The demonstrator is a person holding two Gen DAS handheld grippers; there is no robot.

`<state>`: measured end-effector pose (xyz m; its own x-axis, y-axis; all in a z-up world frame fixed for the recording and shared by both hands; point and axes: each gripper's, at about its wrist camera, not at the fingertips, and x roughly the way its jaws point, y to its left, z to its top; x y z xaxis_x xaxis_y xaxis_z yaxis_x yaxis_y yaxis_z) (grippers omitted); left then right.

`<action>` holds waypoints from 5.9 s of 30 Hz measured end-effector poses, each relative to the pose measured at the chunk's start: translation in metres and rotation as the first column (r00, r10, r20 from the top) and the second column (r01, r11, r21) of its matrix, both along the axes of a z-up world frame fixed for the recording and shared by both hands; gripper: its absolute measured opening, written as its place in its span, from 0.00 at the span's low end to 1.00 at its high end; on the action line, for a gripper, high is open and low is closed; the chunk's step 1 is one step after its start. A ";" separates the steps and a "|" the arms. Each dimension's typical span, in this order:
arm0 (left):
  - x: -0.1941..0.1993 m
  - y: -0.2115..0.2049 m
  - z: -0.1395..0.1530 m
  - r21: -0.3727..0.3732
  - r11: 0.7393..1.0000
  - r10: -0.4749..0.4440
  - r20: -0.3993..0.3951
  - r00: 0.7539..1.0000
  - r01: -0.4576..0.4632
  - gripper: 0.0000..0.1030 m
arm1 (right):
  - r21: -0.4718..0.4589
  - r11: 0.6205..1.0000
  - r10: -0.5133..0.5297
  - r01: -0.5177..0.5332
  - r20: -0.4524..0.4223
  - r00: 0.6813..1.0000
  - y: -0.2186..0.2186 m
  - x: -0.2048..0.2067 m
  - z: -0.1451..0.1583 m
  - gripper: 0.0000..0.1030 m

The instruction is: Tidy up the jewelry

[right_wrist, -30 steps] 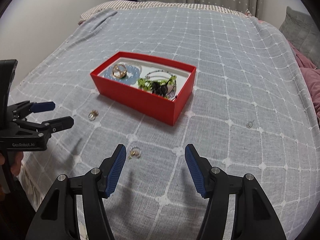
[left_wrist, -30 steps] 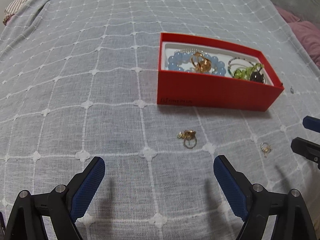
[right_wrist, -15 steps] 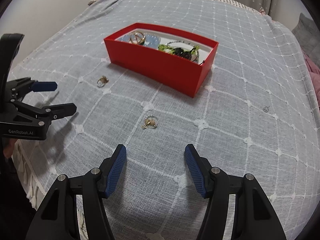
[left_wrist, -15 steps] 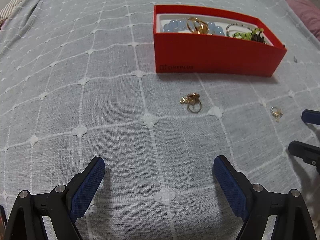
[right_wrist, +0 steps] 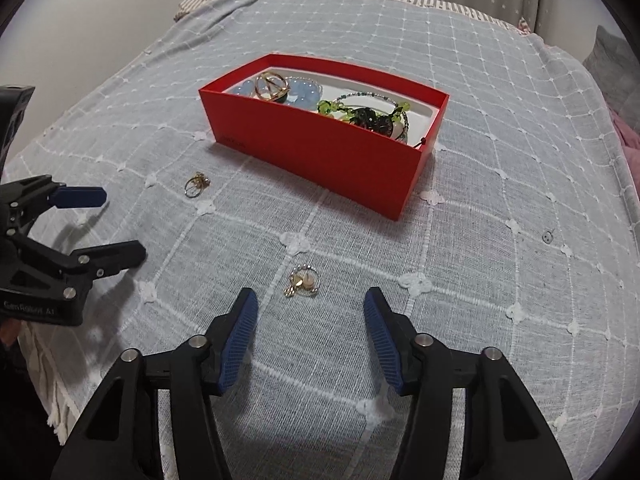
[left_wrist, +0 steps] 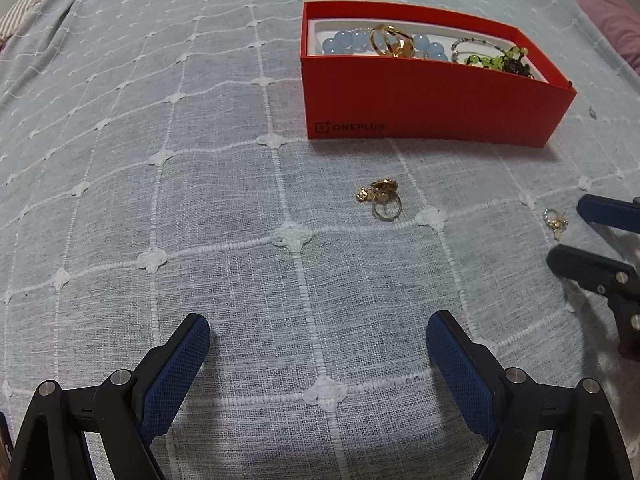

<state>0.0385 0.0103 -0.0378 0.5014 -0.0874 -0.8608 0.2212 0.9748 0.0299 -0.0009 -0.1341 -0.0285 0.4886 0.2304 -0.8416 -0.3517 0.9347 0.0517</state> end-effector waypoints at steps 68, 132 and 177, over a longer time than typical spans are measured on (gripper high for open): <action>0.028 -0.047 0.002 -0.058 0.992 -0.109 0.101 0.989 0.115 0.02 | 0.111 0.994 0.018 -0.022 0.032 0.999 -0.021 0.000 0.037 0.14; 0.028 -0.017 0.054 -0.241 0.939 -0.179 0.266 0.947 0.245 0.03 | 0.151 0.988 0.001 -0.011 0.065 0.998 -0.025 0.005 0.059 0.14; 0.101 -0.026 0.047 -0.210 0.978 0.049 0.254 0.966 0.006 0.28 | 0.165 0.978 -0.141 0.125 0.089 0.986 -0.022 0.097 0.057 0.26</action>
<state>0.1395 -0.0156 0.0088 0.7067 -0.2370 -0.6667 0.2117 0.9699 -0.1205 0.0958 -0.1560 0.0281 0.6032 0.2843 -0.7452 -0.2361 0.9561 0.1738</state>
